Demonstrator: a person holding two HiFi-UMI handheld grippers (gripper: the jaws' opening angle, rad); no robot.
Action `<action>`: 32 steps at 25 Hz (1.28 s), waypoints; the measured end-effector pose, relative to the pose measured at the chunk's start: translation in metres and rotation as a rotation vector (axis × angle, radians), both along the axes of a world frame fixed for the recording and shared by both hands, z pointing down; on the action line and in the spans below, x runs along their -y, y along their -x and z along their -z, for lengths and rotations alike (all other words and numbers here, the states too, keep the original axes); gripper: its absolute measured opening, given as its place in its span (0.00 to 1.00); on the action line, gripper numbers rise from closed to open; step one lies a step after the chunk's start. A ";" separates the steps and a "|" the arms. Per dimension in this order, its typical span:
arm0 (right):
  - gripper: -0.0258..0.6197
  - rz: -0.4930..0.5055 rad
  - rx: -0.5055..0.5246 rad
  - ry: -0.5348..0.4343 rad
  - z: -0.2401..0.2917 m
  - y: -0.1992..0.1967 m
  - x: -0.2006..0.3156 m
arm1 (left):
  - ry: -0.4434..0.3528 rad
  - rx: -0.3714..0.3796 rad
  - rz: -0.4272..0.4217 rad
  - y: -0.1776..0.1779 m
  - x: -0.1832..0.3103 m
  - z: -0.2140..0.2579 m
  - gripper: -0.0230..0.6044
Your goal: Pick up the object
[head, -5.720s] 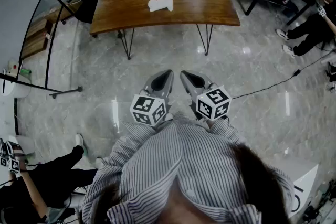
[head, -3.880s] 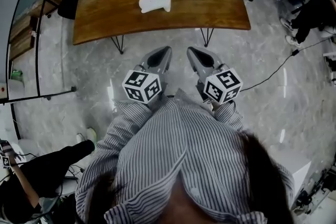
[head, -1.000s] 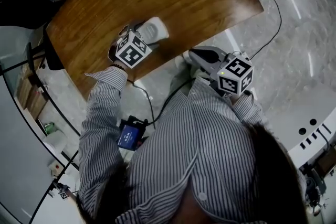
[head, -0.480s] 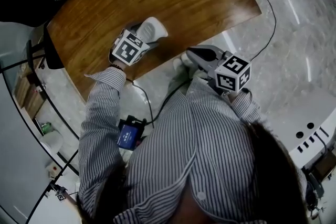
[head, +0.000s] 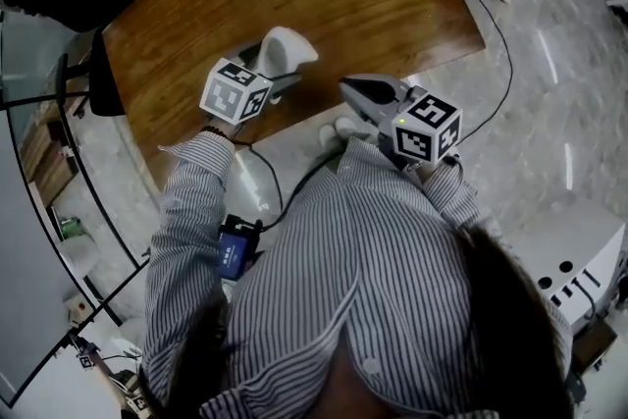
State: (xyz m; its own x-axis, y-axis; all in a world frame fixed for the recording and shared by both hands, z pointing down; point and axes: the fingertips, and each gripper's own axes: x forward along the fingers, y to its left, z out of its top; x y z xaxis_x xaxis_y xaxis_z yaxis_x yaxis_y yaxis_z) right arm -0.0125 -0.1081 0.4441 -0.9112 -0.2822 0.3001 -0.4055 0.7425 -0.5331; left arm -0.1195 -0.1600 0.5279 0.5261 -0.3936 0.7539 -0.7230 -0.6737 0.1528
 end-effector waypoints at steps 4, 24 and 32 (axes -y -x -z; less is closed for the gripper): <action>0.04 0.051 0.019 -0.045 0.015 0.011 0.005 | -0.079 -0.072 0.107 0.000 -0.004 0.037 0.75; 0.04 -0.028 0.114 -0.267 0.070 0.065 0.029 | -0.429 -0.676 0.561 0.049 -0.050 0.149 0.75; 0.04 0.020 0.084 -0.273 0.062 0.079 0.018 | -0.458 -0.774 0.655 0.060 -0.066 0.143 0.75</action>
